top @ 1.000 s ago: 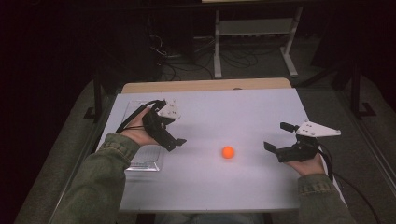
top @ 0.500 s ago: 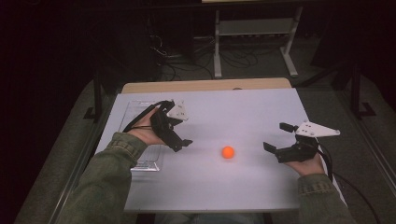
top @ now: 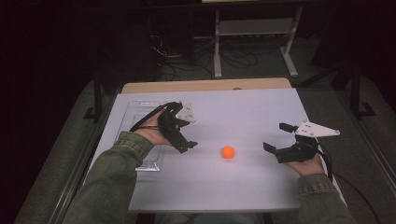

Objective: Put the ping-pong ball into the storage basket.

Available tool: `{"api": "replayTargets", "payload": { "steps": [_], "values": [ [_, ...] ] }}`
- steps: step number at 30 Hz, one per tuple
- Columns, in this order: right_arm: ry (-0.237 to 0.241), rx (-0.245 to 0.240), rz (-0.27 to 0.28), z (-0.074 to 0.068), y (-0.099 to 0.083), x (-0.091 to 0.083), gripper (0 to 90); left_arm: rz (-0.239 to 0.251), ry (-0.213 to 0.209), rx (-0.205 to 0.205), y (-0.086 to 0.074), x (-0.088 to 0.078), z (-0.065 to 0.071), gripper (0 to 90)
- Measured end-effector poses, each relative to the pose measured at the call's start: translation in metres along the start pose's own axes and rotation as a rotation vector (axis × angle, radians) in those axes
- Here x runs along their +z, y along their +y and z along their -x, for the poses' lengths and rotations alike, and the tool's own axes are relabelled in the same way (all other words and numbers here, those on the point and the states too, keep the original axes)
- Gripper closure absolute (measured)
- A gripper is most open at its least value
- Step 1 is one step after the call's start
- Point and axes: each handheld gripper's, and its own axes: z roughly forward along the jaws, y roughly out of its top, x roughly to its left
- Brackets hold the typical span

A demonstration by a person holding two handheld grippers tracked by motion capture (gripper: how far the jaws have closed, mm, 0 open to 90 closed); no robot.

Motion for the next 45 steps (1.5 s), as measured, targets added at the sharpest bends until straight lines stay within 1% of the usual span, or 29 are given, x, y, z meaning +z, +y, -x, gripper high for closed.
{"api": "replayTargets", "payload": {
  "steps": [4, 16, 17, 29, 32, 45],
  "values": [
    [0.001, 0.001, 0.0, 0.0, 0.0, 0.0, 0.0, -0.018, -0.008, 0.014, 0.002, 0.005, 0.001, 0.0],
    [0.003, 0.004, 0.0, 0.0, -0.001, 0.0, 0.0, -0.023, -0.019, 0.036, 0.01, 0.013, 0.004, 0.0],
    [0.003, 0.004, 0.0, 0.0, -0.001, 0.0, 0.0, -0.022, -0.021, 0.032, 0.011, 0.015, 0.004, 0.0],
    [0.004, 0.003, 0.001, 0.0, -0.001, 0.0, 0.0, -0.036, -0.04, 0.059, 0.018, 0.028, 0.01, 0.0],
    [0.004, 0.004, 0.001, 0.0, -0.001, -0.001, 0.0, -0.034, -0.045, 0.061, 0.02, 0.031, 0.011, 0.0],
    [0.002, 0.002, 0.001, 0.0, -0.001, -0.002, 0.0, -0.052, -0.066, 0.078, 0.023, 0.044, 0.014, 0.0]
  ]
}}
